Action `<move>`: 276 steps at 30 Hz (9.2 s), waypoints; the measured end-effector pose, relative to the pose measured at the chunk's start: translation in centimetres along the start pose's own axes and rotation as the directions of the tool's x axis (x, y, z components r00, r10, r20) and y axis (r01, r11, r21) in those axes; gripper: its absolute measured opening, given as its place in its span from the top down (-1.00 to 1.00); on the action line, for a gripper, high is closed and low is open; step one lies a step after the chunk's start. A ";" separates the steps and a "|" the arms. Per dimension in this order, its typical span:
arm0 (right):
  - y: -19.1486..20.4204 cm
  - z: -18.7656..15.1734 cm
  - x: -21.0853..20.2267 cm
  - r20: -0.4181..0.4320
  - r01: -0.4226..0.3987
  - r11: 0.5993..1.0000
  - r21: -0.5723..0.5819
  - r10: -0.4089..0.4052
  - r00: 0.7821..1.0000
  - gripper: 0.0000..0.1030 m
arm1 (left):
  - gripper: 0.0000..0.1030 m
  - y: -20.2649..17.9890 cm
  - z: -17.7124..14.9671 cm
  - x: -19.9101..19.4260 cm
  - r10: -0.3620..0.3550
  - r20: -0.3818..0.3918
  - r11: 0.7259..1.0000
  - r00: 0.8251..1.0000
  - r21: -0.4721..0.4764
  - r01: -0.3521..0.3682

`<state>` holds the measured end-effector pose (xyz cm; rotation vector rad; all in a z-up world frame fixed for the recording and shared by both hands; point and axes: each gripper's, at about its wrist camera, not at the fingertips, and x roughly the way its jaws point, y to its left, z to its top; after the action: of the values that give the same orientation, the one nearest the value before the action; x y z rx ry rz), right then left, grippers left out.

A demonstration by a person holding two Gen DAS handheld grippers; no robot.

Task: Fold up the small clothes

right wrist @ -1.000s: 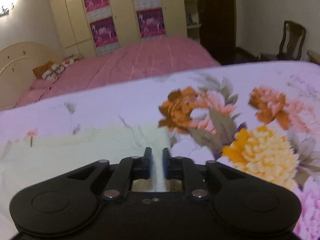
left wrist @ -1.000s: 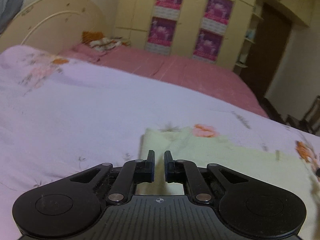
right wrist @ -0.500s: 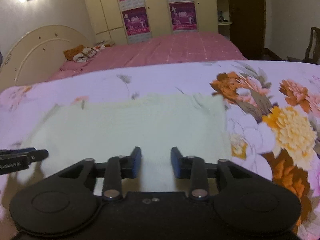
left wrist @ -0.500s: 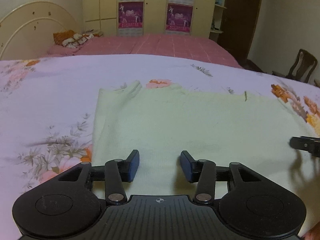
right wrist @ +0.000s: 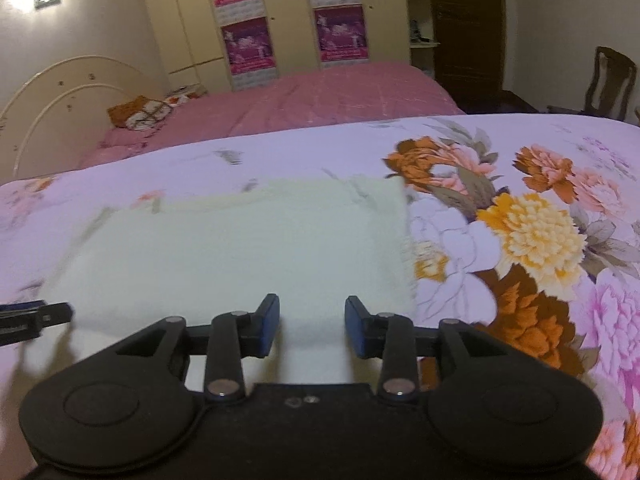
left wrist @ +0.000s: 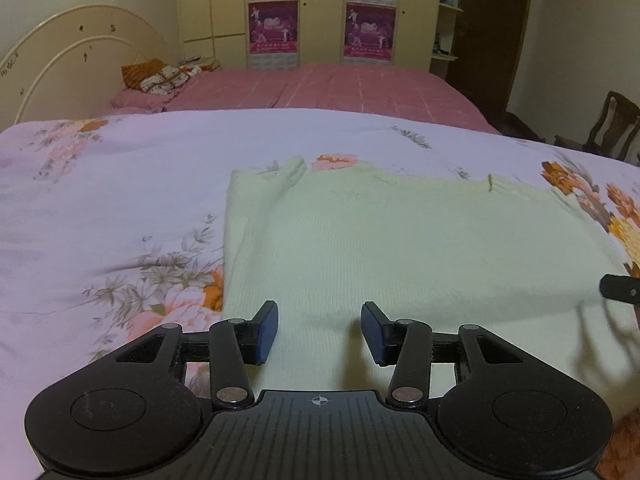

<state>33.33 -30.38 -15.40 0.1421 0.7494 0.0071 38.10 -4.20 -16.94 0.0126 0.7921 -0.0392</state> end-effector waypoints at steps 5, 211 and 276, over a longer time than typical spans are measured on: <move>2.2 -1.5 -1.2 -0.019 -0.040 0.999 -0.019 0.040 0.999 0.30 | 0.09 -0.2 -1.3 -1.5 -0.016 -0.004 1.000 1.000 0.014 0.016; -6.8 -1.9 0.2 0.025 -0.045 0.982 0.182 0.041 0.999 0.89 | -0.30 -9.8 -0.3 6.6 -0.340 0.019 0.937 0.940 -0.085 0.340; -7.7 1.3 1.1 0.026 -0.142 0.961 0.239 0.140 0.990 0.01 | -0.30 -9.3 3.8 6.8 -0.296 0.039 0.950 0.954 -0.087 0.298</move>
<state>34.73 -38.07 -16.23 0.4265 0.7286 0.0511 45.26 -13.79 -19.08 -0.1949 0.7643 -0.2886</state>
